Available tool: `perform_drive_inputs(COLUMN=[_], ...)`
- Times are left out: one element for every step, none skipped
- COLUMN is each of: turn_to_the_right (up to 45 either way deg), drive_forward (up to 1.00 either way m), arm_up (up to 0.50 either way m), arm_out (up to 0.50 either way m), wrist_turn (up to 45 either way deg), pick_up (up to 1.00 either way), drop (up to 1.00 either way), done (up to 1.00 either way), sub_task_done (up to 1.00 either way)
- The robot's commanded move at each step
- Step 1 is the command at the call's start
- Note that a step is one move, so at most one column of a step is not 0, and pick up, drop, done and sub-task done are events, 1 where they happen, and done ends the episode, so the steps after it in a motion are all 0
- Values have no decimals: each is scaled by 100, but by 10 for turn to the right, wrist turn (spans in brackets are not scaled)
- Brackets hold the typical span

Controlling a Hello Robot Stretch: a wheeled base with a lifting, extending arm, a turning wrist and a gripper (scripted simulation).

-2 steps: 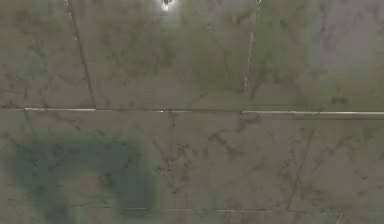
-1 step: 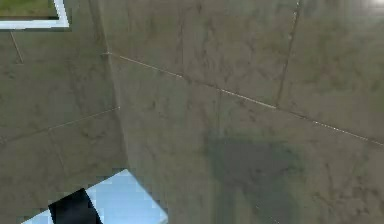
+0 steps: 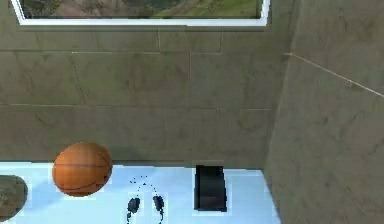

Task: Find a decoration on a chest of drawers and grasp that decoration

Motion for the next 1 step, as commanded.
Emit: perform_drive_inputs(turn_to_the_right=[-450], drive_forward=[0], arm_up=[0], arm_out=[0], wrist_turn=[0], pick_up=[0], drop=[0], done=[0], sub_task_done=[0])
